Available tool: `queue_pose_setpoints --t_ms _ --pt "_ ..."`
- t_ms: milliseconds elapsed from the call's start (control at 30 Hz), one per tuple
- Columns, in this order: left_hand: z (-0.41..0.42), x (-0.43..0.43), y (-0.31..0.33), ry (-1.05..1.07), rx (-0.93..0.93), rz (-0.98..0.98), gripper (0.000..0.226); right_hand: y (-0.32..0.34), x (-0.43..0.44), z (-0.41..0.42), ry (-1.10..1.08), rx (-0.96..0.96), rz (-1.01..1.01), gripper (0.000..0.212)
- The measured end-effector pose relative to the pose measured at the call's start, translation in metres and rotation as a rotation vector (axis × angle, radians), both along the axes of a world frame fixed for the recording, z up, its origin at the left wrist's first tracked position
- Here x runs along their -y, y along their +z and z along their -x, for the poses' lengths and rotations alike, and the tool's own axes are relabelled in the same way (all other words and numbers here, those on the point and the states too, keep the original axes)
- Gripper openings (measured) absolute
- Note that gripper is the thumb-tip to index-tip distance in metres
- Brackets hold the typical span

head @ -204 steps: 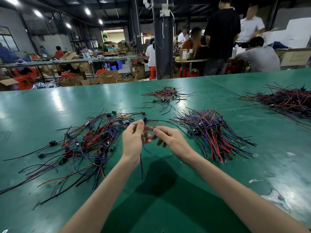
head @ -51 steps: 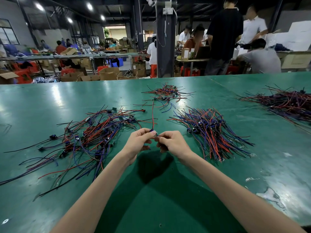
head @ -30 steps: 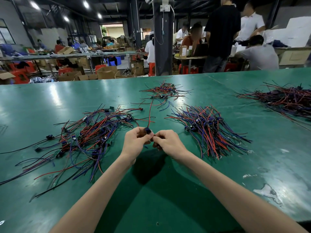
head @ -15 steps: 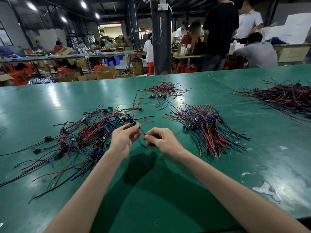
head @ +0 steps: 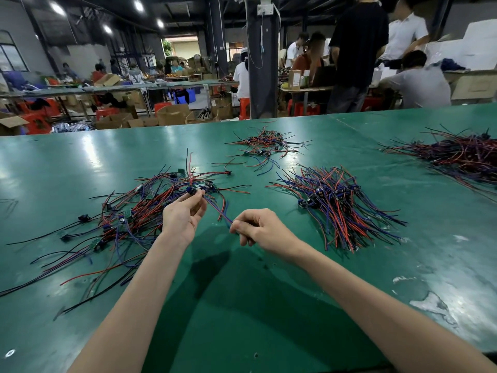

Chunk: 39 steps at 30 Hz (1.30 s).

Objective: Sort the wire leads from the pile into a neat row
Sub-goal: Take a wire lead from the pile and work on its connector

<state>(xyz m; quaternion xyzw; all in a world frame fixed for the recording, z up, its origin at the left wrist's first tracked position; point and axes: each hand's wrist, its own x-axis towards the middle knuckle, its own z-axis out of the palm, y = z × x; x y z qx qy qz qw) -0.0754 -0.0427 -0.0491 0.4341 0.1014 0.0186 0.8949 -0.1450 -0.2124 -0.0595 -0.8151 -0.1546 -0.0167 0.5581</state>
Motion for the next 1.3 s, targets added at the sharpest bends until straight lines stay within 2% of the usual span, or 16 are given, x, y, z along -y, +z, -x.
queue_pose_setpoints --t_ms 133,233,300,467,567,700,833,967,1067,1300 --pt "-0.002 -0.002 -0.001 0.014 -0.004 -0.007 0.007 -0.003 -0.002 -0.001 -0.014 -0.006 0.039 0.014" --pt "-0.003 -0.002 -0.006 0.005 0.002 -0.052 0.006 -0.003 0.001 -0.001 0.078 -0.117 0.000 0.011" --pt "-0.002 0.000 -0.010 -0.026 -0.007 -0.088 0.005 0.000 0.004 0.000 0.156 -0.241 -0.048 0.021" --pt "0.004 0.015 -0.011 -0.099 -0.026 -0.078 0.005 0.014 0.018 -0.004 0.152 -0.463 0.031 0.067" --pt "0.009 0.024 -0.009 -0.142 -0.032 -0.059 0.006 0.016 0.026 -0.007 0.136 -0.461 0.063 0.075" --pt "0.012 0.024 -0.005 -0.193 -0.069 0.082 0.009 0.016 0.028 -0.009 0.086 -0.364 0.131 0.077" --pt "0.012 0.023 -0.004 -0.220 -0.100 0.188 0.012 0.013 0.026 -0.010 0.008 -0.189 0.256 0.071" --pt "0.018 0.036 -0.008 -0.260 0.000 -0.087 0.014 0.012 0.022 -0.010 0.012 -0.219 -0.026 0.049" --pt "0.026 0.048 -0.013 -0.338 0.058 -0.168 0.011 0.007 0.020 -0.012 -0.010 -0.129 -0.095 0.027" --pt "0.031 0.053 -0.017 -0.277 0.142 -0.263 0.007 0.003 0.016 -0.014 -0.075 -0.192 -0.227 0.025"
